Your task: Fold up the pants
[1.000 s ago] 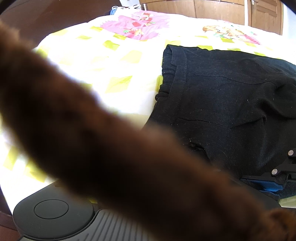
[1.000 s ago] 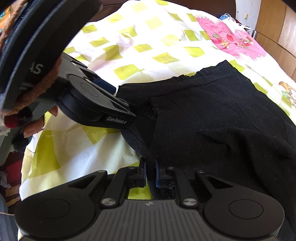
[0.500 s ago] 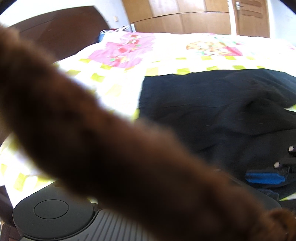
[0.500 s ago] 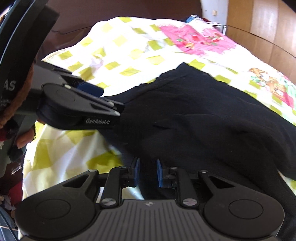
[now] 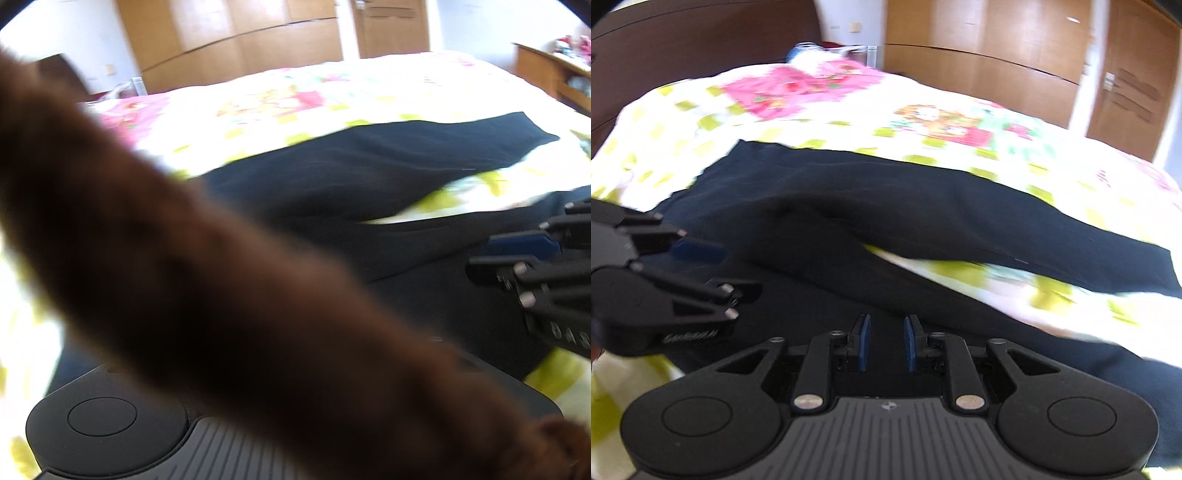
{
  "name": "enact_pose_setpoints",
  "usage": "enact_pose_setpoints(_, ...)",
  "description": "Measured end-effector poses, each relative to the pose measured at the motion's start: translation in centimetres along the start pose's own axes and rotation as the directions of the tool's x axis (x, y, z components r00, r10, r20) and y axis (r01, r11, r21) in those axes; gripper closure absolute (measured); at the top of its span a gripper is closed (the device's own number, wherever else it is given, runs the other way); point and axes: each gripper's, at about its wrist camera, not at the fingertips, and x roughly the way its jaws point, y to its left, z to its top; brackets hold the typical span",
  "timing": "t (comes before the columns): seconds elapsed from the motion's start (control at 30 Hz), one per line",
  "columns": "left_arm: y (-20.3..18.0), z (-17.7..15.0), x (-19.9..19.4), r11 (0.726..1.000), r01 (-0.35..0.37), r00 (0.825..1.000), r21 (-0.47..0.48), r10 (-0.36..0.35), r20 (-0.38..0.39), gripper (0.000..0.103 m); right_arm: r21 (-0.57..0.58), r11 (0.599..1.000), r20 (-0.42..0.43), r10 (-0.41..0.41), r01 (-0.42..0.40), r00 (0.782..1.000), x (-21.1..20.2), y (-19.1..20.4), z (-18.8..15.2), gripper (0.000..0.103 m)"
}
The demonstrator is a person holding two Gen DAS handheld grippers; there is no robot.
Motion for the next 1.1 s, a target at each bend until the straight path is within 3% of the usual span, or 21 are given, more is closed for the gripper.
enact_pose_setpoints(0.27,-7.6,2.4,1.5,0.988,0.137,0.99,0.066,-0.139,0.019,0.057,0.15,0.973,-0.016,-0.176,0.176,0.984,-1.1,-7.7,-2.6,0.071)
enact_pose_setpoints(0.53,-11.0,4.1,2.0,0.984,0.158,0.987,0.088,-0.16,0.024,0.053,0.258,0.934,-0.017,-0.253,0.249,0.967,-2.3,-11.9,-4.2,0.071)
enact_pose_setpoints(0.9,-14.3,4.5,3.0,0.975,0.179,0.983,0.131,-0.182,0.006,0.052,0.291,0.884,-0.052,-0.367,0.366,0.929,-2.9,-15.3,-6.1,0.071)
enact_pose_setpoints(1.1,-15.9,4.9,3.7,0.968,0.202,0.979,0.152,-0.203,-0.003,0.052,0.329,0.863,-0.078,-0.381,0.384,0.921,-2.8,-17.2,-7.1,0.071)
